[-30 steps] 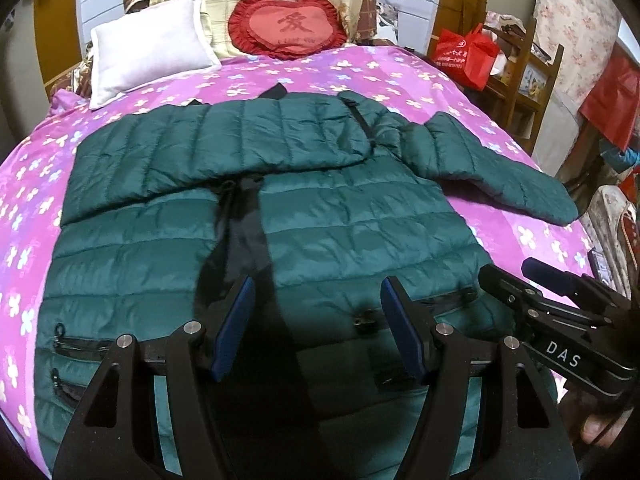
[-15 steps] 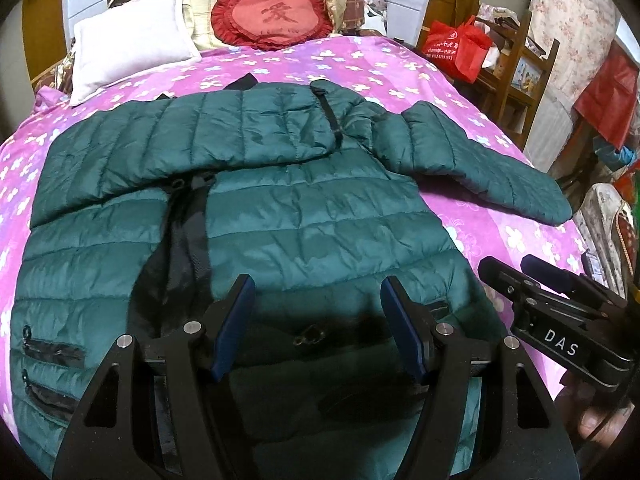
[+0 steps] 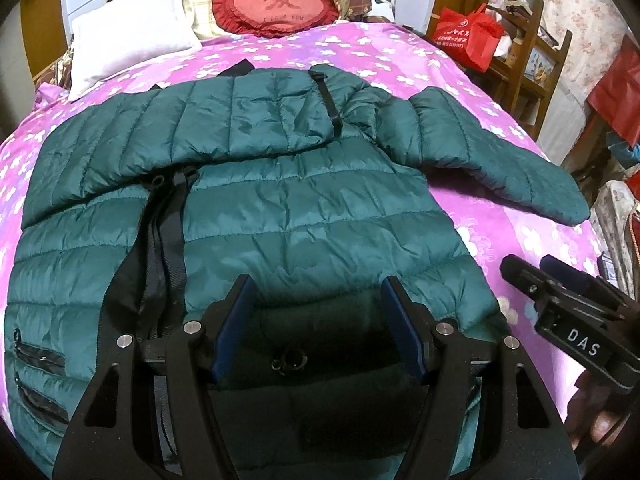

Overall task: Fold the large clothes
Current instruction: 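Grasp the other sleeve cuff with the right tool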

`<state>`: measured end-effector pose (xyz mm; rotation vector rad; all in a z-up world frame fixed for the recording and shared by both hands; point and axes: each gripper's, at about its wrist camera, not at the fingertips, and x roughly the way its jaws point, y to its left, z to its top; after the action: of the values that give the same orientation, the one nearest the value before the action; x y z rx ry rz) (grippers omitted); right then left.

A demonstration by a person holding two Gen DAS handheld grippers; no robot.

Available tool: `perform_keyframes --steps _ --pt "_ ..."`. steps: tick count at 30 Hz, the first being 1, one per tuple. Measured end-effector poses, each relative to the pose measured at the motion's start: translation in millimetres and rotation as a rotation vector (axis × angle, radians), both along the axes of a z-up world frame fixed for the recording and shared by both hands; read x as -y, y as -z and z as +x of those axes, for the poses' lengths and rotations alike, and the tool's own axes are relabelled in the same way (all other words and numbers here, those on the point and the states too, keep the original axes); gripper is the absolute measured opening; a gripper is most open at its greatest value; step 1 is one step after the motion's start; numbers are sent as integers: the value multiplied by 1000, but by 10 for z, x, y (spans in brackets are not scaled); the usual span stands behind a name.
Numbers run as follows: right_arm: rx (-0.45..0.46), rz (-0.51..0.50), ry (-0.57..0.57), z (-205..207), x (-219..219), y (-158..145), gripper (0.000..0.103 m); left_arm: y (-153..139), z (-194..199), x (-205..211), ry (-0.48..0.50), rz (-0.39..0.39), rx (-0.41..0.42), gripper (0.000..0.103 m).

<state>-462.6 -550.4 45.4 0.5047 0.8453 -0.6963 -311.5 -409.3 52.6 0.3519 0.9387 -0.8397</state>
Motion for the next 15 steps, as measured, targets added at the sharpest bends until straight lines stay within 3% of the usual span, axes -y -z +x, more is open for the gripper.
perform_keyframes --steps 9,15 --pt "11 -20 35 -107 252 -86 65 -37 43 79 -15 -11 -10 65" --pt "17 -63 151 -345 730 -204 65 -53 46 85 -11 -10 -14 65"
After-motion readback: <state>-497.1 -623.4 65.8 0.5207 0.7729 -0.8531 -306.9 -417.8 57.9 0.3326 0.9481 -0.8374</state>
